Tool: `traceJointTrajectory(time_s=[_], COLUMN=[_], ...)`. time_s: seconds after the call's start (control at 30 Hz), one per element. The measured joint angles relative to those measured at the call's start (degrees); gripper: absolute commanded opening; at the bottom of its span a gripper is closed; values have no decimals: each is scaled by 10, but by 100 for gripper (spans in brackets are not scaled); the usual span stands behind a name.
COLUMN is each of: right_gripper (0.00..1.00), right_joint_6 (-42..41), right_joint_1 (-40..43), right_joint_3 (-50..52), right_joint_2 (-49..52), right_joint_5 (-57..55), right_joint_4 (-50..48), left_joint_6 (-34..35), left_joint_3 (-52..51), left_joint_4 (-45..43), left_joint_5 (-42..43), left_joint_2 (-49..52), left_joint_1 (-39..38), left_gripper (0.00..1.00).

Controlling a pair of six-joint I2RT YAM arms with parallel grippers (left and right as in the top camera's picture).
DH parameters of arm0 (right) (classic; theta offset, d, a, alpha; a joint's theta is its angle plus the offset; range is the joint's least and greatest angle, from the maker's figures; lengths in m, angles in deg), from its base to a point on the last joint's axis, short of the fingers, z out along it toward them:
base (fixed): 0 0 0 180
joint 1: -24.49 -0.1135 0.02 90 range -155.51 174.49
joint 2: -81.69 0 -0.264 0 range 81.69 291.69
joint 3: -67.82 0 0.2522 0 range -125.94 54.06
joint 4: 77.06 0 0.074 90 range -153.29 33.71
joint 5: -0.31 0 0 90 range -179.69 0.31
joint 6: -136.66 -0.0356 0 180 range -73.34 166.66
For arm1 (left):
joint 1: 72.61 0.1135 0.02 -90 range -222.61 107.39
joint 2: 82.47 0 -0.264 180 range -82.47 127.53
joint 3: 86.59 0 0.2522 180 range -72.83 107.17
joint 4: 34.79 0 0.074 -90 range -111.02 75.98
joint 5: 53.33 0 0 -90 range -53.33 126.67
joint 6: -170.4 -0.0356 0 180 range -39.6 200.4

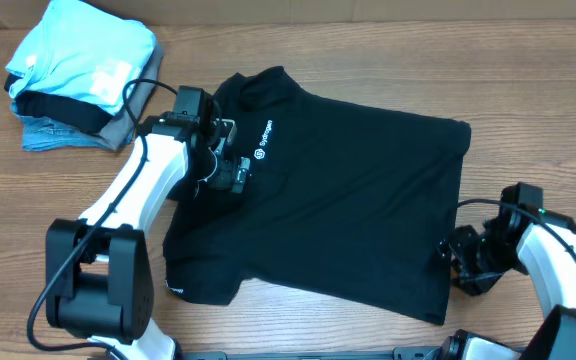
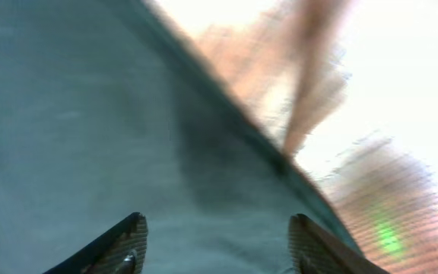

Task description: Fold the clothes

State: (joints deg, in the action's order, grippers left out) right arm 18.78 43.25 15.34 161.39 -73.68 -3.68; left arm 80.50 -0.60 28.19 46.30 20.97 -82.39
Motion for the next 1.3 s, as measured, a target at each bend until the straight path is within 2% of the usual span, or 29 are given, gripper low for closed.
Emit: traceJointTrajectory(time_s=[0.2,0.37,0.43,0.47,0.5,0.57,0.67,0.7,0.93,1.0,1.3], right_gripper=[61,63,56,50,48,48,47,47,47,47,47], right_joint_6=[-23,-12,-4,1,9,27,67,72,142,162,183], right_joint_1=[0,0,0,0,0,0,0,0,0,0,0], right_joint_3=[17,3,-14,-22,-30,-40,-45,-45,-52,-63,-84], right_joint_2=[14,15,15,15,15,15,15,15,15,15,15], right_joint_5=[-15,4,14,19,27,54,122,131,227,241,253], right_joint_4=[11,-5,-8,-17,-28,-66,-107,-110,-117,-111,-109], left_joint_6=[4,11,13,13,12,1,-28,-33,-61,-64,-64], left_joint_3=[4,84,116,129,138,142,139,137,132,126,129], left_joint_4=[20,127,143,143,138,112,45,30,-79,-113,-136], left_joint_5=[-2,-5,-7,-7,-7,-2,13,17,28,26,-50], left_joint_2=[8,3,-8,-17,-26,-37,-32,-26,85,131,190], left_joint_1=[1,19,28,33,36,42,39,37,30,30,34], left_gripper=[91,97,96,88,82,68,55,46,21,6,4])
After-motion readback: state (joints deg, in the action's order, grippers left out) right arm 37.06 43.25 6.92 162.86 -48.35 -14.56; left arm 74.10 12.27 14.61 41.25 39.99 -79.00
